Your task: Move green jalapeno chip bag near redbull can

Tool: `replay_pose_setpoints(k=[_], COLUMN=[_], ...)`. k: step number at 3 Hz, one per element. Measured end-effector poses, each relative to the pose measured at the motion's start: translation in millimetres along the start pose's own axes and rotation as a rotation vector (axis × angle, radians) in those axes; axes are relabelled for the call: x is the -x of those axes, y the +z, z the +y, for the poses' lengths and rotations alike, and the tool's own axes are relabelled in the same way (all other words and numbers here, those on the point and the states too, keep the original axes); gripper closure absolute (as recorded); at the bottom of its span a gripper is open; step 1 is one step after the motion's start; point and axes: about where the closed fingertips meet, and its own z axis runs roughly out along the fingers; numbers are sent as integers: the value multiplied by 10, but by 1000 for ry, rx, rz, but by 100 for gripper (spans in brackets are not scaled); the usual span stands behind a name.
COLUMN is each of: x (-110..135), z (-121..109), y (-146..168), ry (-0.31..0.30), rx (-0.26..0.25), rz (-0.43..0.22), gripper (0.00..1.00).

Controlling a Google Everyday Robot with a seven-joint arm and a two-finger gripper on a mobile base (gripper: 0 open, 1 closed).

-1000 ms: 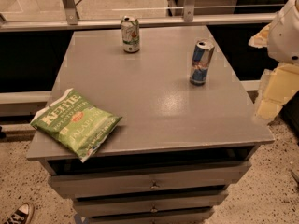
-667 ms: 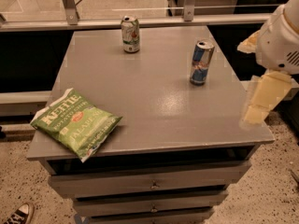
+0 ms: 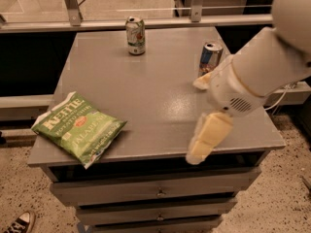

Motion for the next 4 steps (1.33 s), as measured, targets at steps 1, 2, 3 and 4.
replay_pose_setpoints(k=[1,2,3,4], x=[225,259,287,460], z=[169,185,190,179], y=[391,436,434,579], ry=[18,18,19,37], rx=[42,42,37,40], rz=[-65,-74,-82,-145], gripper=[0,0,0,0])
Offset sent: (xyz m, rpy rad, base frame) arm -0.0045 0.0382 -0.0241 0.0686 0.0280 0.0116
